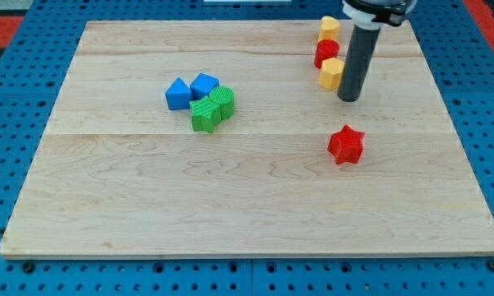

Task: Push the heart slightly down

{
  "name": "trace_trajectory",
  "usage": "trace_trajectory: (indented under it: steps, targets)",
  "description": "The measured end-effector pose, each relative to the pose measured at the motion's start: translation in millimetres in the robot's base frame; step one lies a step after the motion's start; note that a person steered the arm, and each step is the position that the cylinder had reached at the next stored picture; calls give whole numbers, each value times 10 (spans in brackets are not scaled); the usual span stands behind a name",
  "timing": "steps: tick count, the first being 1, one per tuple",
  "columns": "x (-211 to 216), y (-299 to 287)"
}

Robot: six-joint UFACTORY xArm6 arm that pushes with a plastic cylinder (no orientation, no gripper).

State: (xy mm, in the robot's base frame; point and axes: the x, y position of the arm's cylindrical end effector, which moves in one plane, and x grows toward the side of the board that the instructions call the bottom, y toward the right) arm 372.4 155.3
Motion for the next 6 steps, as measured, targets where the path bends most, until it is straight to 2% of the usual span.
trace_trajectory:
  steps: [1,2,3,4,6]
  targets:
    - [-209,256]
    - [-1000,457]
    - [-1617,358]
    - [-1799,192]
    - [-1761,-580]
